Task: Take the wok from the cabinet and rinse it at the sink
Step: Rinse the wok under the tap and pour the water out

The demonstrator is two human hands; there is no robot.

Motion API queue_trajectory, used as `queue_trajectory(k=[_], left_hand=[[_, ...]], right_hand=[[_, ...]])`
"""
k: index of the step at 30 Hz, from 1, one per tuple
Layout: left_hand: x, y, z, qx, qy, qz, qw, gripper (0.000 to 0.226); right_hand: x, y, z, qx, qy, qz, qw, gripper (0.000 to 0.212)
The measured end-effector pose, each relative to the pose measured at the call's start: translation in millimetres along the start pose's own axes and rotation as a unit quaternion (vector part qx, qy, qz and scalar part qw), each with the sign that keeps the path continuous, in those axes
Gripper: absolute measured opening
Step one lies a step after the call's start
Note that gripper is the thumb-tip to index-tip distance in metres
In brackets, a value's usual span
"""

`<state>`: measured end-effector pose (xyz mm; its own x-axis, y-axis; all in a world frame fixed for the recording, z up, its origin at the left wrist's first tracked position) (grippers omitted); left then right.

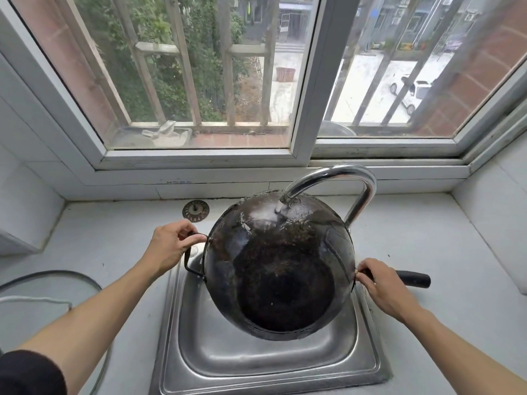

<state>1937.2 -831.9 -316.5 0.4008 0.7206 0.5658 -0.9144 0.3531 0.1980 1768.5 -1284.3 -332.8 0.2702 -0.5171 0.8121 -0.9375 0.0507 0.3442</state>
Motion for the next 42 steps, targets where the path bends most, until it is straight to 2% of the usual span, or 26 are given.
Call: queue_trajectory(k=[5, 17, 31, 42], left_hand=[[-1.5, -8.3, 2.3, -0.009, 0.006, -0.023, 1.000, 0.015], [-7.9, -8.6, -0.2, -0.014, 0.006, -0.010, 1.000, 0.016], [8.2, 19.8, -36.3, 0.006, 0.011, 0.036, 0.999, 0.015], [41.6, 43.8, -61.9, 0.032, -0.008, 0.074, 0.997, 0.016]], right_hand=[[-0.9, 3.9, 3.2, -0.012, -0.008, 0.005, 1.000, 0.017], [1.9, 8.8, 7.9, -0.022, 0.003, 0.020, 1.000, 0.010], [20.8, -21.4, -35.9, 0.028, 0.062, 0.014, 0.998, 0.011], [7.2, -46.5, -75.4, 0.079, 0.075, 0.007, 0.994, 0.012]])
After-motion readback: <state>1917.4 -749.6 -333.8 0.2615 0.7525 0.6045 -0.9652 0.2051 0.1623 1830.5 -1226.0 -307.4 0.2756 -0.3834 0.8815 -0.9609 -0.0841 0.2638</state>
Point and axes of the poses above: each hand's wrist, its own y-axis away from the middle knuckle, its own x-axis out of the back of the hand, z = x × y, the point moved 1 cm from there along -y, towards the middle knuckle, and after that the axes turned 13 degrees about -z, right-handed, at the moved point
